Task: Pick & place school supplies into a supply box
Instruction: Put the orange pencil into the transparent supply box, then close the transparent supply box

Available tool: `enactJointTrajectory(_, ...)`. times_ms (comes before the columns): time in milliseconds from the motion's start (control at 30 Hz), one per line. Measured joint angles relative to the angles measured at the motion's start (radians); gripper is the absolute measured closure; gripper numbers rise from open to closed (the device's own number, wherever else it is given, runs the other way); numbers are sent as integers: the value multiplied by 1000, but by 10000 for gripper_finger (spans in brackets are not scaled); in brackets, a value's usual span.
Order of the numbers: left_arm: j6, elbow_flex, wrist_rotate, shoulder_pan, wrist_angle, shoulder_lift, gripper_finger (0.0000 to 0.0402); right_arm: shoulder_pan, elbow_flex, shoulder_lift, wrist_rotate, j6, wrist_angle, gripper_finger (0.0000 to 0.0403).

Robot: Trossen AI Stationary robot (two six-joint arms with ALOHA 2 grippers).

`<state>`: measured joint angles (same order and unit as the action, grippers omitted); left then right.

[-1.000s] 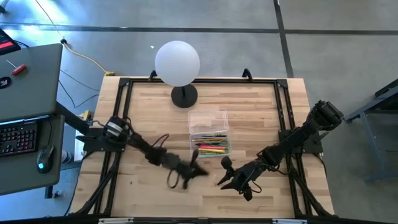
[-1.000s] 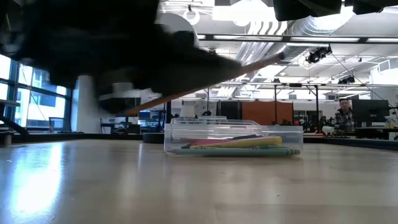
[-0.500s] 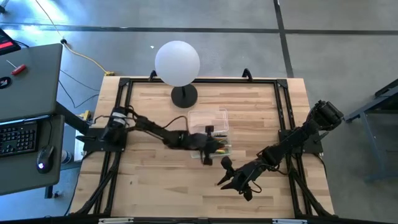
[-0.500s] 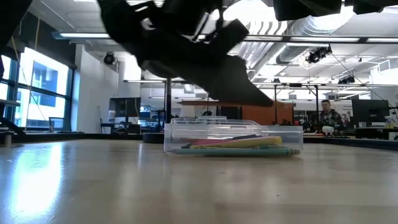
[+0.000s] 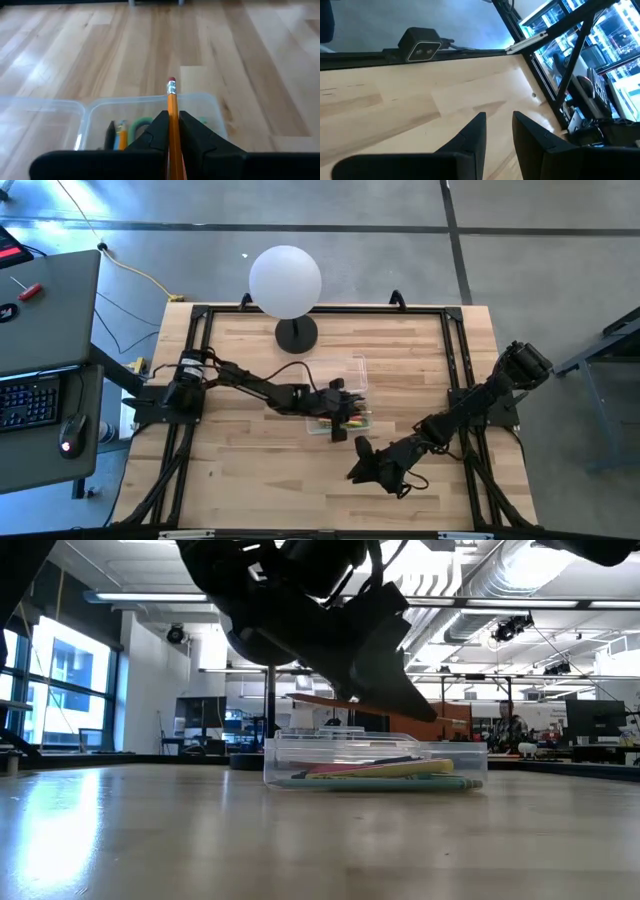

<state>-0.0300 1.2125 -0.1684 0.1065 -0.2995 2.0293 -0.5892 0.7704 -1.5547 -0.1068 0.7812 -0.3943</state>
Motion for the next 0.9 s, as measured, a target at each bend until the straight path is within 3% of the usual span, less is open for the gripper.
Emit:
enactJointTrajectory(300, -6, 0, -105, -2, 19, -1, 296, 5, 0, 0, 13, 40, -48, 329)
enactJointTrajectory(467, -5, 0, -105, -2, 27, -1, 262, -3, 0, 0, 53, -291, -88, 329)
enactJointTrajectory(567, -3, 0, -97, -2, 14, -9, 253, -4, 0, 8, -6, -549, -62, 329)
enactJointTrajectory(733, 8, 1, -73, -1, 67, -110, 258, 0, -1, 120, -176, -790, 214, 329)
enactJointTrajectory(900, 47, 1, -63, -1, 308, -323, 270, -50, 0, 379, -146, -880, 458, 329)
